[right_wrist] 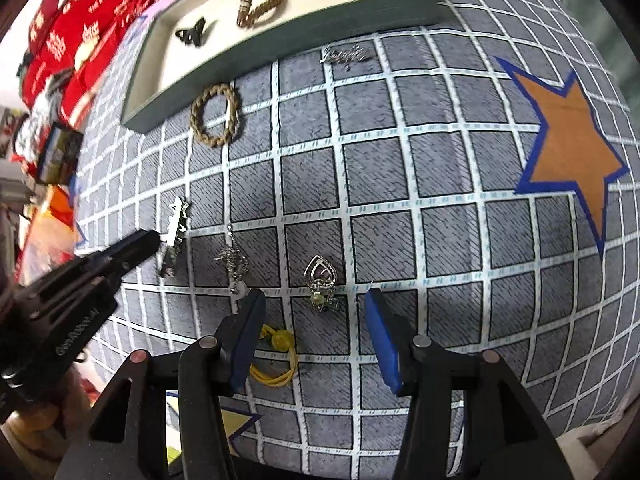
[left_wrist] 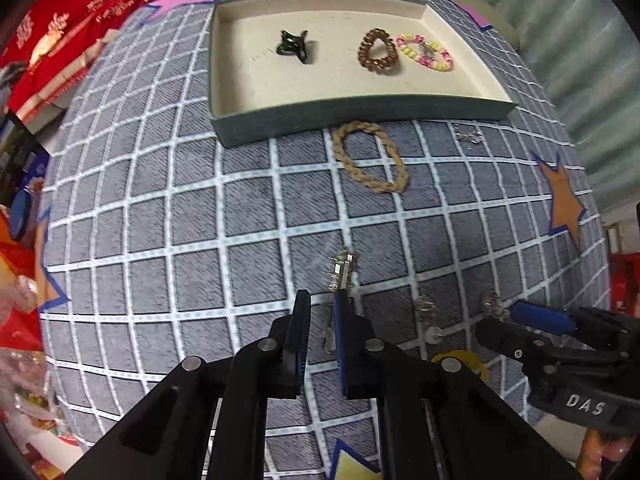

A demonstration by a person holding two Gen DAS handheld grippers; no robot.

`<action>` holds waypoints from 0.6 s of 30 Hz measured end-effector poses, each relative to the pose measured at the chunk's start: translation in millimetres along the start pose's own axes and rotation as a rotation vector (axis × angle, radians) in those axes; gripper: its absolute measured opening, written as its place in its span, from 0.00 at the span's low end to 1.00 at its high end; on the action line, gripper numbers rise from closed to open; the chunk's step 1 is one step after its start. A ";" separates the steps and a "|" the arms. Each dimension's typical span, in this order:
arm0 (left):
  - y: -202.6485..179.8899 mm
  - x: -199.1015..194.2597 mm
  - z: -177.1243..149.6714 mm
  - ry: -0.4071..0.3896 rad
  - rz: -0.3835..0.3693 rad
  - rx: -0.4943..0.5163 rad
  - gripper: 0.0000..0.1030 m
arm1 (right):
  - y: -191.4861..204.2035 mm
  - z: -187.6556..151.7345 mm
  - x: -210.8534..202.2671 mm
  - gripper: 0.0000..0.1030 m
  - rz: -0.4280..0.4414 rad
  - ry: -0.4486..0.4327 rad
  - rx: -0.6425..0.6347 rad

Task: Organize jewelry
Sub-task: 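Grasp the silver hairpin with the left tool while the right tool grasps the silver heart pendant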

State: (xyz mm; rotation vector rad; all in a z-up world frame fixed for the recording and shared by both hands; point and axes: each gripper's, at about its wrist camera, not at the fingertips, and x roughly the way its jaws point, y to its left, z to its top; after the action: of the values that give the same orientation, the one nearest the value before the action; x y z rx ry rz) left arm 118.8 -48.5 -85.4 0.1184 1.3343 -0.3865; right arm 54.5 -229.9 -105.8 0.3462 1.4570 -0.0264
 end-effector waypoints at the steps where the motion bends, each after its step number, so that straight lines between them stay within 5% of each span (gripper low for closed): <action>1: -0.2 0.4 0.5 0.002 0.010 0.004 0.21 | 1.6 0.9 3.4 0.52 -0.012 0.007 -0.003; 8: -0.4 9.7 2.5 0.026 0.038 -0.004 0.21 | 12.7 2.3 7.6 0.43 -0.065 0.001 -0.034; 11: 2.5 13.5 1.7 0.042 0.040 -0.020 0.21 | 21.0 4.8 12.5 0.14 -0.089 -0.002 -0.045; 15: 7.4 11.3 -1.3 0.042 0.038 -0.030 0.21 | 10.1 2.6 7.4 0.11 -0.071 -0.007 -0.031; 16: 9.0 10.8 -2.2 0.045 0.041 -0.035 0.27 | 1.4 0.8 2.8 0.06 -0.062 -0.012 -0.025; 17: 9.3 11.9 -3.0 0.048 0.047 -0.041 0.72 | -2.7 -0.6 -0.5 0.06 -0.054 -0.017 -0.018; 18: 10.7 11.5 -3.0 0.046 0.064 -0.051 1.00 | -4.0 -1.4 -2.2 0.06 -0.048 -0.021 -0.009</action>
State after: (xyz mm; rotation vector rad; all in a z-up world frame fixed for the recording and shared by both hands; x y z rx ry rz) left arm 121.8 -40.1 -98.6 0.1278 1.3810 -0.2965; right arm 51.9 -233.8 -104.6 0.3029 1.4445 -0.0623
